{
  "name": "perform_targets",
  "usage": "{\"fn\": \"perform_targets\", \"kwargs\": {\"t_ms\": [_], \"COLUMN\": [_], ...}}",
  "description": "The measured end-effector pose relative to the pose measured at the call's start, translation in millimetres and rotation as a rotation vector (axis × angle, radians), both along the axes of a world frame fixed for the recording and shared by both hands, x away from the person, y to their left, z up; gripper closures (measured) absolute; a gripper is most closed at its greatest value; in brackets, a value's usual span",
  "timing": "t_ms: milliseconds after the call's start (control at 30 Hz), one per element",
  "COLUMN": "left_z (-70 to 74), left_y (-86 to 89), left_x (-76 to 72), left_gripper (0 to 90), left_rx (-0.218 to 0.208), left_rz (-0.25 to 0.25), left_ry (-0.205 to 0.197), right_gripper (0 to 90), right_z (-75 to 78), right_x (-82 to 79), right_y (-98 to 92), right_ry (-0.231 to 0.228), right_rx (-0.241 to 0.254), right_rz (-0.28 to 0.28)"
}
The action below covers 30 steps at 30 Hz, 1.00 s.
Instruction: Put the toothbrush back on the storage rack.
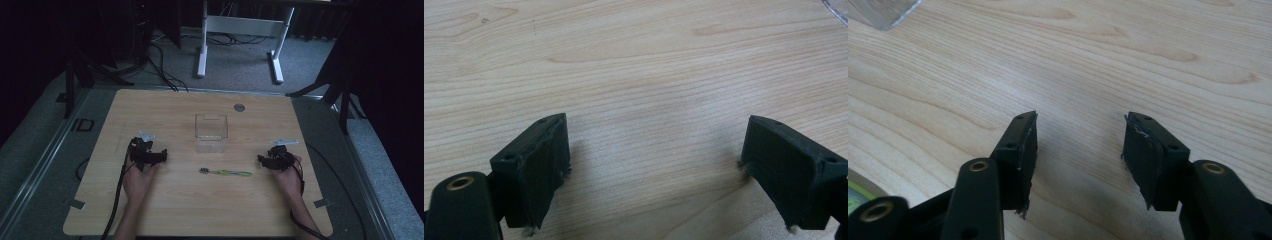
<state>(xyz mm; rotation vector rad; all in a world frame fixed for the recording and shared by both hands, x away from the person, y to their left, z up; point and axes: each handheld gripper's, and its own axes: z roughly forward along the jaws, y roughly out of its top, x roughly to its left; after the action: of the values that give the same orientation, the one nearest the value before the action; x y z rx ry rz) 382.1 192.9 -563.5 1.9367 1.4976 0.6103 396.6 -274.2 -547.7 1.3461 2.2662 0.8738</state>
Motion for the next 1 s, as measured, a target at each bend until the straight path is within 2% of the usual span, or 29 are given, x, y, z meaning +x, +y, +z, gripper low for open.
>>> {"fn": "perform_targets", "kwargs": {"t_ms": [233,533,733,1000], "left_z": [0.0,-0.1,-0.1,-0.1], "left_y": [0.1,-0.3,-0.3,-0.3], "left_x": [0.0,-0.5,-0.6,-0.6], "left_gripper": [12.6,12.7,12.7,12.7], "left_rx": [0.000,-0.001,-0.001,-0.001], "left_rz": [0.000,0.004,0.004,0.004], "left_ry": [0.000,-0.001,-0.001,-0.001], "right_gripper": [51.4,51.6,51.7,52.5], "right_z": [1.5,6.1,12.3,26.1], "right_x": [-0.3,-2.3,-3.3,-6.5], "right_y": [1.3,0.9,0.0,5.7], "right_ry": [0.009,0.007,0.017,-0.005], "right_rx": [-0.016,-0.025,-0.007,-0.036], "right_rz": [-0.006,0.011,0.037,0.086]}}
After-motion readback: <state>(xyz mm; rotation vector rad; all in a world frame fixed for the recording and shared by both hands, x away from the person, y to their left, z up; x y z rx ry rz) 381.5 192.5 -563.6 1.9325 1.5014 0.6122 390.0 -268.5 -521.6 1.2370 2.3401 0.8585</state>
